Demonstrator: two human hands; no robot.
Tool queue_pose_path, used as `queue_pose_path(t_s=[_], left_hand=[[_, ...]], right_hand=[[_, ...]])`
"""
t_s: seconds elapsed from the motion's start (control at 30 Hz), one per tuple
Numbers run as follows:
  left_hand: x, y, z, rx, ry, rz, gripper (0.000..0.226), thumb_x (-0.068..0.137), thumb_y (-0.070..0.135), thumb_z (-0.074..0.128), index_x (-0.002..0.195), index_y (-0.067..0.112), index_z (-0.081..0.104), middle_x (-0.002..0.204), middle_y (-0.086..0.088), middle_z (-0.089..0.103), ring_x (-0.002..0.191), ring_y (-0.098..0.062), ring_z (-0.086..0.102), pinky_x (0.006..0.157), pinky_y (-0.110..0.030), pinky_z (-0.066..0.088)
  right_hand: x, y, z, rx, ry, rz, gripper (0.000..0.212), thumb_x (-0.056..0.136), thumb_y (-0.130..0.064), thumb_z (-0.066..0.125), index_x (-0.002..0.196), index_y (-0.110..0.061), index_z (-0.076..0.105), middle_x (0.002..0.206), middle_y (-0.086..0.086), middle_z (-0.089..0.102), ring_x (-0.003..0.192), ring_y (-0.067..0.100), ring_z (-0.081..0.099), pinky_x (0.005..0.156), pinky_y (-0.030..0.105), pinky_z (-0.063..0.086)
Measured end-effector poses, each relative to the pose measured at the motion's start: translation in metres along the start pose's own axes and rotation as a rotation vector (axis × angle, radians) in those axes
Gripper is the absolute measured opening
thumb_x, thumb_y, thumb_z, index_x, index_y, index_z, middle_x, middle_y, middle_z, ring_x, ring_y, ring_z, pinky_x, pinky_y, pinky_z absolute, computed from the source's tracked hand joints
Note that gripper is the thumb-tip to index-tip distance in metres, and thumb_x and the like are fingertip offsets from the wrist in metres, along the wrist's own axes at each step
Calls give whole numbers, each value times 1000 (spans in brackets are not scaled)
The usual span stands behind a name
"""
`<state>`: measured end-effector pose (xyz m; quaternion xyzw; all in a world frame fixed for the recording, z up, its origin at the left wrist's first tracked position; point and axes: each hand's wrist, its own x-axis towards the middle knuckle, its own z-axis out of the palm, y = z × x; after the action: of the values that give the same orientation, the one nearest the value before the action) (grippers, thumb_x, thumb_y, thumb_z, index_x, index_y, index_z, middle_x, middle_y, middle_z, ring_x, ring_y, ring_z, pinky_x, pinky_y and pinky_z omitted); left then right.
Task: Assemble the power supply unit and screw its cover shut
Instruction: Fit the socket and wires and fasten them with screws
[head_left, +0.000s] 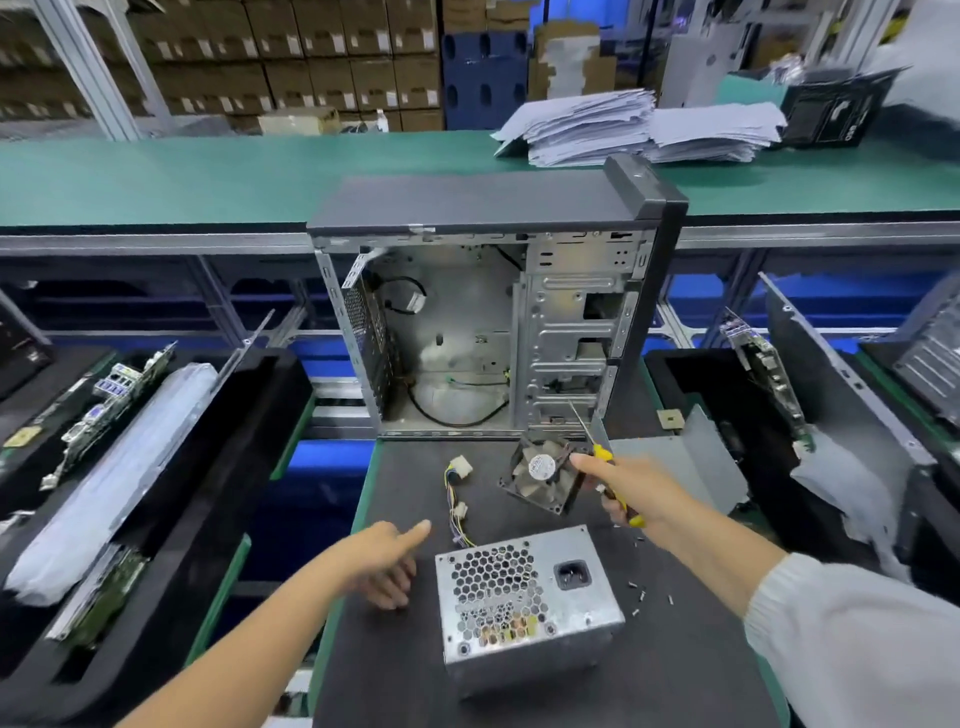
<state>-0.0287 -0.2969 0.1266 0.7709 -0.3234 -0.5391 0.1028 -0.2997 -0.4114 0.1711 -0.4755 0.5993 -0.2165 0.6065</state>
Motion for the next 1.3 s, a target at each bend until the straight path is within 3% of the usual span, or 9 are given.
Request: queue_pose_path(t_s=[0.1, 0.2, 0.4, 0.47, 0.5, 0.77, 0.93, 1.17, 1.3], left_hand=[[15, -18, 19, 21, -150, -92, 74, 96, 60, 42, 105, -11, 60, 71, -19, 70, 56, -25, 69, 44, -27, 53], [17, -12, 38, 96, -180, 4, 34, 91, 27, 50, 86, -1, 69, 63, -13, 69, 48, -21, 66, 41, -23, 48], [21, 1, 56, 284, 139, 217, 39, 93, 9, 48, 55, 14, 41, 54, 2, 50, 47, -11, 48, 47, -22, 40], [23, -1, 61, 319, 182, 301, 36, 92, 7, 49, 58, 12, 41, 63, -1, 50, 72, -7, 38, 61, -27, 41], [22, -1, 64, 352, 203, 324, 28, 92, 10, 49, 64, 9, 48, 71, -4, 57, 104, -37, 60, 66, -29, 46], [22, 3, 69, 773, 279, 377, 24, 98, 27, 42, 111, 17, 60, 115, -2, 66, 108, -23, 64, 90, -31, 50], [22, 4, 67, 726, 225, 346, 14, 94, 24, 45, 81, 21, 52, 103, -3, 68, 98, -23, 67, 80, -31, 50], [25, 19, 42, 938, 478, 489, 30, 99, 41, 50, 112, 15, 57, 109, -11, 66, 103, -33, 64, 78, -39, 47], [31, 30, 18, 1005, 651, 554, 22, 100, 32, 49, 102, 16, 64, 107, -6, 67, 100, -29, 65, 77, -37, 48]], right_hand=[[0, 20, 0, 196, -19, 213, 22, 88, -30, 65, 95, -11, 57, 68, 5, 47, 34, 8, 36, 32, 14, 27], [-5, 35, 6, 89, -33, 271, 23, 92, -31, 58, 92, -9, 57, 57, 3, 53, 33, 9, 39, 30, 16, 27], [-26, 47, 33, 157, -46, 212, 24, 92, -27, 56, 79, -9, 63, 66, 10, 65, 57, 24, 62, 48, 27, 51], [-29, 44, 35, 170, -7, 197, 26, 93, -31, 54, 84, -8, 62, 65, 9, 66, 57, 25, 63, 46, 27, 51], [-30, 42, 34, 176, 23, 184, 29, 94, -35, 52, 86, -8, 61, 61, 5, 66, 57, 24, 63, 44, 26, 49], [-30, 48, 40, 66, 272, -170, 44, 97, -40, 44, 96, 3, 55, 79, 19, 57, 70, 24, 52, 62, 33, 39], [-32, 42, 41, 33, 259, -267, 39, 97, -39, 44, 88, -3, 56, 86, 15, 61, 81, 27, 56, 67, 34, 41], [-40, 35, 45, 71, 195, -456, 34, 96, -42, 46, 80, -12, 49, 65, 2, 49, 60, 17, 47, 56, 36, 43], [-41, 49, 58, 141, 119, -526, 36, 95, -40, 46, 81, -6, 42, 71, 25, 41, 52, 21, 34, 42, 32, 35]])
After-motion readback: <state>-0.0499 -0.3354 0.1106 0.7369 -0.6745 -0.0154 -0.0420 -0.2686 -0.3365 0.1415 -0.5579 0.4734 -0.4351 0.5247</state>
